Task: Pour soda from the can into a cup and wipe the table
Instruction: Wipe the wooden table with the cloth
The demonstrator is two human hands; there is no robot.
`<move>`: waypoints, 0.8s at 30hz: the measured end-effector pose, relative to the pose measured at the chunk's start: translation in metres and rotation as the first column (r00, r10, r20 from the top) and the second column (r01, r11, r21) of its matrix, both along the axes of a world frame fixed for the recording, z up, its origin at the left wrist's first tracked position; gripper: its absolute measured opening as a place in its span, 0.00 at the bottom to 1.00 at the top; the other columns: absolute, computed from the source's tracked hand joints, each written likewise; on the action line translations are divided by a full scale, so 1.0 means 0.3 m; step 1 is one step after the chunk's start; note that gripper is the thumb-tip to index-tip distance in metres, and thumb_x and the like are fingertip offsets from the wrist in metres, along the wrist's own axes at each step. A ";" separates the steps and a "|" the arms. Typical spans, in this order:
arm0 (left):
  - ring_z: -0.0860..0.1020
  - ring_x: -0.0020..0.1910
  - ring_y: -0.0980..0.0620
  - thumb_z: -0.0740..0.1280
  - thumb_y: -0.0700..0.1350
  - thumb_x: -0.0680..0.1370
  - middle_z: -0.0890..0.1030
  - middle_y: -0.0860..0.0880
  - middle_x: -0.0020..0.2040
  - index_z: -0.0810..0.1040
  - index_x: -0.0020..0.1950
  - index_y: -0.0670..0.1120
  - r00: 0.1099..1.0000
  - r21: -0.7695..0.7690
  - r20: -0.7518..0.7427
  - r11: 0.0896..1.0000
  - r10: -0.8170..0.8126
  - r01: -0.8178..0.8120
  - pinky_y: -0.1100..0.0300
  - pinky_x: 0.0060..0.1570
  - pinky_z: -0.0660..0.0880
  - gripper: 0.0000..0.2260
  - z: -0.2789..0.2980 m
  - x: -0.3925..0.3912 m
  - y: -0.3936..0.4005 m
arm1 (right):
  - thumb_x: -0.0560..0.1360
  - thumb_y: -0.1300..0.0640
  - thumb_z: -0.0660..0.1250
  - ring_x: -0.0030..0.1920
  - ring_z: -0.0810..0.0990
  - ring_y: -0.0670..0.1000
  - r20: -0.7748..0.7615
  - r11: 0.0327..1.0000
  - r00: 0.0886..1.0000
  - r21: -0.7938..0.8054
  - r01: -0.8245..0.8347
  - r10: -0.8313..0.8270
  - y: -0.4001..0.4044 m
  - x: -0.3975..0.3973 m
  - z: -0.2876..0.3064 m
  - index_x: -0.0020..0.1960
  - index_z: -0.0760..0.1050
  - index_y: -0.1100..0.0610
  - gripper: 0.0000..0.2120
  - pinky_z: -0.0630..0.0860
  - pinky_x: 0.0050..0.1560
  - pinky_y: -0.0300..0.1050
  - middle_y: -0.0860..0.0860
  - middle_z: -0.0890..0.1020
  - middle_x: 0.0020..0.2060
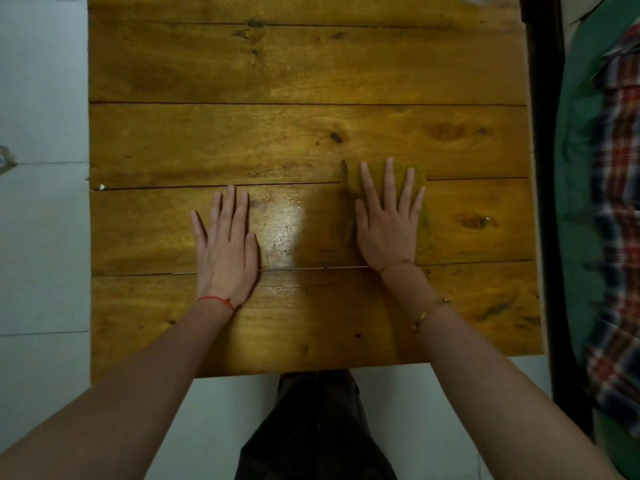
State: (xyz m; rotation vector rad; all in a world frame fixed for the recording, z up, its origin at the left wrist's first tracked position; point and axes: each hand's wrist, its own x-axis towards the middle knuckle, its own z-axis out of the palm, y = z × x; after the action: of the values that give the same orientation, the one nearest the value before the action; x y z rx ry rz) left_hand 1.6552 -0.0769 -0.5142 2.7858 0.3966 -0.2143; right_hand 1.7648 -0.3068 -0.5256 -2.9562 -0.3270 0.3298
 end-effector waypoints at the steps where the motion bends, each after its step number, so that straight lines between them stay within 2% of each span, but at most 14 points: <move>1: 0.42 0.80 0.50 0.48 0.47 0.83 0.47 0.49 0.81 0.47 0.81 0.47 1.000 -0.001 -0.006 1.000 0.007 -0.007 0.38 0.76 0.42 0.26 -0.001 -0.019 -0.012 | 0.83 0.44 0.44 0.78 0.42 0.63 0.002 0.998 0.998 0.005 0.068 -0.068 0.023 0.015 -0.001 0.79 0.44 0.44 0.26 0.44 0.75 0.67 0.53 0.45 0.79; 3: 0.42 0.80 0.51 0.48 0.47 0.83 0.46 0.49 0.81 0.46 0.81 0.47 1.000 0.001 -0.010 1.000 0.022 -0.022 0.38 0.76 0.42 0.26 -0.001 -0.047 -0.035 | 0.82 0.44 0.44 0.77 0.41 0.64 0.004 0.994 0.994 0.014 0.112 -0.112 0.088 0.005 -0.004 0.79 0.44 0.45 0.26 0.44 0.74 0.67 0.53 0.45 0.79; 4: 0.42 0.80 0.51 0.48 0.47 0.83 0.46 0.49 0.81 0.46 0.81 0.47 1.000 0.005 -0.009 1.000 0.028 -0.027 0.38 0.76 0.42 0.26 -0.001 -0.056 -0.046 | 0.82 0.44 0.45 0.77 0.41 0.64 -0.003 0.997 0.997 0.023 0.076 -0.075 0.118 -0.022 -0.003 0.79 0.44 0.45 0.26 0.43 0.74 0.67 0.53 0.45 0.79; 8: 0.42 0.80 0.51 0.49 0.47 0.83 0.46 0.49 0.81 0.47 0.81 0.47 0.998 -0.009 0.005 0.998 0.064 -0.064 0.38 0.76 0.41 0.26 0.007 -0.090 -0.069 | 0.82 0.43 0.45 0.78 0.38 0.62 -0.044 0.970 0.970 0.054 -0.235 0.238 0.152 -0.236 0.020 0.79 0.43 0.43 0.27 0.43 0.75 0.66 0.51 0.43 0.79; 11: 0.41 0.80 0.51 0.50 0.46 0.83 0.46 0.49 0.81 0.46 0.81 0.47 0.997 -0.009 0.013 0.997 0.075 -0.075 0.37 0.76 0.41 0.27 0.014 -0.116 -0.078 | 0.82 0.42 0.46 0.78 0.38 0.60 -0.066 0.956 0.954 0.051 -0.289 0.292 0.042 -0.331 0.030 0.79 0.43 0.43 0.27 0.46 0.75 0.65 0.51 0.43 0.79; 15: 0.42 0.80 0.50 0.49 0.47 0.83 0.47 0.49 0.81 0.46 0.81 0.47 0.999 0.012 0.000 0.999 0.046 -0.046 0.37 0.76 0.40 0.27 0.008 -0.133 -0.081 | 0.82 0.43 0.45 0.78 0.40 0.62 -0.038 0.992 0.992 -0.032 -0.118 0.117 -0.115 -0.239 0.013 0.79 0.43 0.44 0.27 0.46 0.75 0.66 0.52 0.44 0.79; 18: 0.41 0.80 0.50 0.49 0.47 0.83 0.47 0.49 0.81 0.46 0.81 0.47 0.999 0.013 -0.003 0.999 0.040 -0.040 0.38 0.76 0.39 0.27 0.000 -0.132 -0.084 | 0.82 0.43 0.43 0.77 0.41 0.64 -0.020 0.994 0.993 -0.010 0.113 -0.113 -0.071 -0.116 0.003 0.79 0.43 0.45 0.26 0.45 0.74 0.68 0.53 0.45 0.79; 20: 0.42 0.80 0.50 0.49 0.47 0.83 0.47 0.49 0.81 0.47 0.81 0.47 0.999 0.017 0.003 0.999 0.039 -0.039 0.38 0.76 0.40 0.26 -0.005 -0.123 -0.091 | 0.82 0.43 0.43 0.77 0.41 0.65 -0.017 0.985 0.985 -0.004 0.171 -0.171 0.009 -0.096 0.000 0.79 0.43 0.46 0.27 0.44 0.74 0.68 0.54 0.44 0.79; 22: 0.42 0.80 0.50 0.50 0.47 0.83 0.47 0.48 0.81 0.47 0.81 0.47 0.999 0.022 0.016 0.999 0.036 -0.036 0.37 0.75 0.41 0.26 -0.006 -0.105 -0.090 | 0.82 0.43 0.45 0.77 0.40 0.64 -0.025 0.999 0.999 0.017 0.046 -0.045 0.081 -0.147 0.003 0.79 0.43 0.45 0.27 0.43 0.74 0.67 0.53 0.44 0.79; 24: 0.42 0.80 0.49 0.51 0.46 0.83 0.47 0.48 0.81 0.47 0.81 0.46 0.999 0.023 0.032 0.999 0.037 -0.037 0.37 0.75 0.41 0.26 -0.004 -0.080 -0.078 | 0.82 0.43 0.45 0.77 0.39 0.63 -0.031 0.983 0.983 0.025 -0.181 0.181 0.108 -0.237 0.012 0.79 0.43 0.44 0.27 0.42 0.75 0.66 0.52 0.44 0.79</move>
State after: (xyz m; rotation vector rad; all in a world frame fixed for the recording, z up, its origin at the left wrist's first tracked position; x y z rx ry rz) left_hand 1.6311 -0.1002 -0.5152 2.7985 0.4455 -0.1583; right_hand 1.6936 -0.2745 -0.5219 -2.9012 -0.5931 0.3940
